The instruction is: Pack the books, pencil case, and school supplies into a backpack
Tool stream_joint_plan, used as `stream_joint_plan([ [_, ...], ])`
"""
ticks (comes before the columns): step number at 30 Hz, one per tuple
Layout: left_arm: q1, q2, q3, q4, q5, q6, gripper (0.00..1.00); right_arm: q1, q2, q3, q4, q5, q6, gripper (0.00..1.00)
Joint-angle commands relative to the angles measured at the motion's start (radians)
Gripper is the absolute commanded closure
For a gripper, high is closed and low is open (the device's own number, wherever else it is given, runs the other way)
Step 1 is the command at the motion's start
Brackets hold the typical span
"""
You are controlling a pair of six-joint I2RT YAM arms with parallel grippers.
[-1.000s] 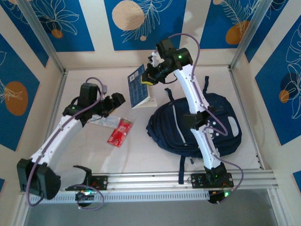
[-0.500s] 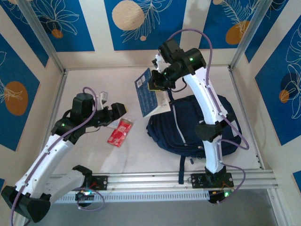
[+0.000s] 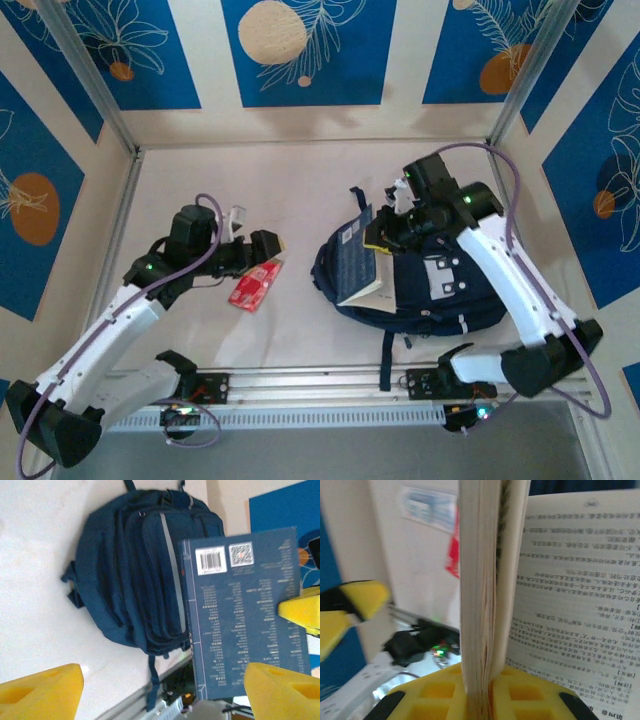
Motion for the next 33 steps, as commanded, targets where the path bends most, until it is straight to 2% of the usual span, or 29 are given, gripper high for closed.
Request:
stream_joint_plan([
  [1,-0.04,0.023,-0.015,0.111,0.096,-0.068,0.16,-0.005,-0.043,-0.091,0.311,-0.223,0.129,0.83],
  [4,-0.061,0.044,-0.037,0.234,0.156,-0.149,0.16,-0.014,-0.102,-0.186,0.481,-0.308,0.236,0.82],
  [8,-0.067,0.06,-0.044,0.377,0.172,-0.225,0.16,-0.017,-0.159,-0.283,0.654,-0.375,0.357,0.8],
  [12,-0.071,0.093,-0.055,0.466,0.192,-0.264,0.17,-0.041,-0.192,-0.326,0.726,-0.398,0.429,0.8],
  [17,-0.072,0.11,-0.055,0.372,0.158,-0.201,0.17,-0.072,-0.213,-0.357,0.81,-0.433,0.513,0.8],
  [19,-0.073,0.112,-0.056,0.385,0.154,-0.208,0.18,-0.075,-0.217,-0.361,0.836,-0.441,0.54,0.8],
  [23,-0.084,0.141,-0.058,0.466,0.157,-0.265,0.19,-0.074,-0.215,-0.37,0.885,-0.456,0.582,0.8],
  [26,-0.106,0.181,-0.076,0.599,0.179,-0.346,0.2,-0.075,-0.214,-0.367,0.892,-0.456,0.581,0.8],
  [28,-0.12,0.202,-0.098,0.709,0.188,-0.409,0.23,-0.074,-0.213,-0.374,0.9,-0.451,0.585,0.79],
  [30,-0.125,0.213,-0.118,0.8,0.19,-0.46,0.3,-0.075,-0.213,-0.381,0.896,-0.444,0.578,0.8],
  [33,-0.125,0.199,-0.126,0.814,0.174,-0.467,0.41,-0.086,-0.215,-0.374,0.835,-0.422,0.529,0.8],
])
